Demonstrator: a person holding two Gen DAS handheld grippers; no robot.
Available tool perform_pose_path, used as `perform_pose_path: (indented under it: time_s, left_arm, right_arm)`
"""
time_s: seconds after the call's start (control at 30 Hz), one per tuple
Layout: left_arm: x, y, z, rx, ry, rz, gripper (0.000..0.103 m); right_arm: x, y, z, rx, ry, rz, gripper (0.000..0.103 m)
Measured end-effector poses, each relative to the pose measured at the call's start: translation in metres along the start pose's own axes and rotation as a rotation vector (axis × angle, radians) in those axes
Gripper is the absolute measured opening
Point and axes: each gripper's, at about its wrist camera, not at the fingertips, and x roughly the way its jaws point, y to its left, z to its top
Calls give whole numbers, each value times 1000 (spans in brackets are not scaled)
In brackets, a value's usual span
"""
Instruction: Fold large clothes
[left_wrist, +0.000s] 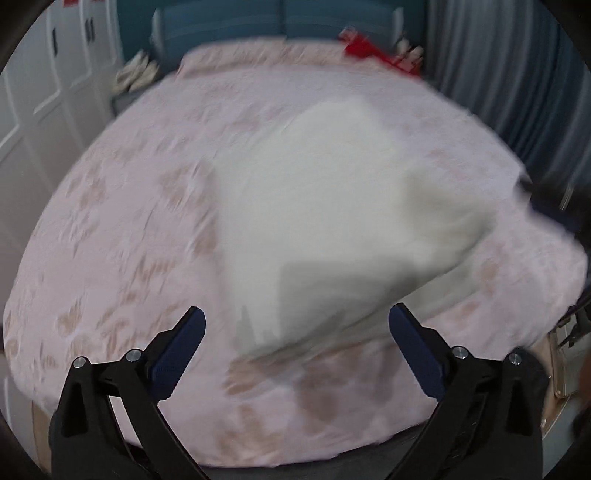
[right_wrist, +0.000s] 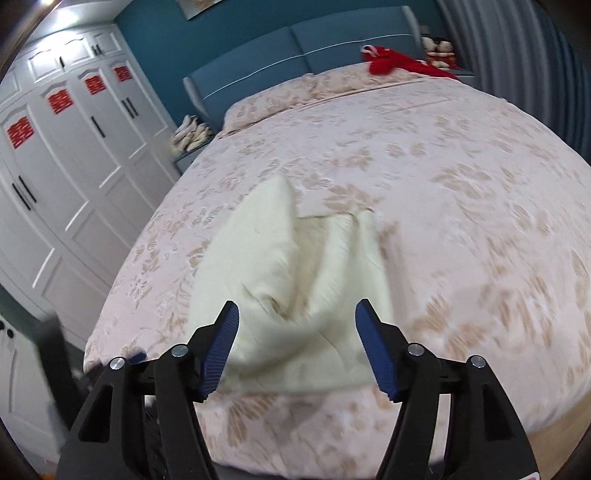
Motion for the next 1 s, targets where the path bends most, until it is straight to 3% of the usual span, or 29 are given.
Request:
perform_pose_path:
  time_s: [0.1,0.37,0.43,0.5,0.6,0.67,0.8,0.93,1.0]
  left_arm:
    - [28,20,-19,-58,80,-10,97]
    - [53,13,-20,-29,79,-22,97]
    - [57,14,-20,-35,84,-18,96]
    - [62,16,-20,-41,99,-12,92]
    - [72,21,-21,-55,136,-18,80]
    - [74,26,-23,-76,151,-30,75]
    - [70,29,-21,-105,153,-68,60]
    - [63,23,-9,-104,153,-129,28]
    - [53,16,-4,-105,139,-136,24]
  right_arm:
    - [28,12,13,4,49,28,65]
    - [86,28,20,37,169,-8,65]
    - [95,24,16,71,198,-14,61]
    - [102,21,13,94,222,-12,38]
    - [101,20,14,113,220,25,25]
    - [91,23,22,105,200,62,21]
    - [60,34,43,71,130,111,19]
    - [21,33,53,37,50,99,18]
    - [2,24,51,32,14,67,18]
